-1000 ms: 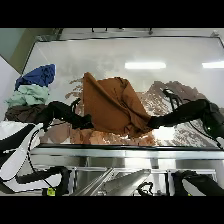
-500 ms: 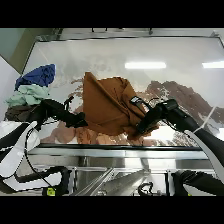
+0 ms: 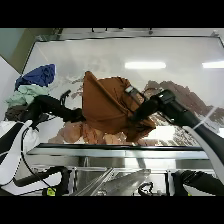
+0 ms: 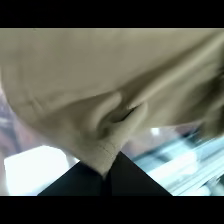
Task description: Fold the shirts.
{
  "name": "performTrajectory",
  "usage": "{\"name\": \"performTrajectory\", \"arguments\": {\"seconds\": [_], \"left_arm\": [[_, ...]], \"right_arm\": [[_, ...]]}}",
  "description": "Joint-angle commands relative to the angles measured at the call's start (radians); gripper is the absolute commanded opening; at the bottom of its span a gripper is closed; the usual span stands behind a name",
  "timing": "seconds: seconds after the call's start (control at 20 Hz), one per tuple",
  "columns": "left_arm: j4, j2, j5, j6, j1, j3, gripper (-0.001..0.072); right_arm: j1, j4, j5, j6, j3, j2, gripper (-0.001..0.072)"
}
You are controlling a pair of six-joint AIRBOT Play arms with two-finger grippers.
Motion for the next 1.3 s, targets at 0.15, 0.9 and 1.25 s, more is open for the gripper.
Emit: {"name": "performTrajectory", "arguments": {"seconds": [0.15,0.9,1.25], "left_arm": [[-0.146,0.362,0.069,-0.046,0.206,0.561,0.0014],[0.082,0.361,-0.014,-0.250,0.228,0.946,0.0013],[0.237,-0.210,-0.147,-0.195,0.036,0.798,0.0013]], "right_arm": [[-0.410,0.510,0.087,-0.002,0.453,0.325,0.0023],[-0.565,0.246,0.186,0.150,0.611,0.491,0.0024],[-0.565,0.345,0.446,0.268,0.232,0.018,0.0024]]}}
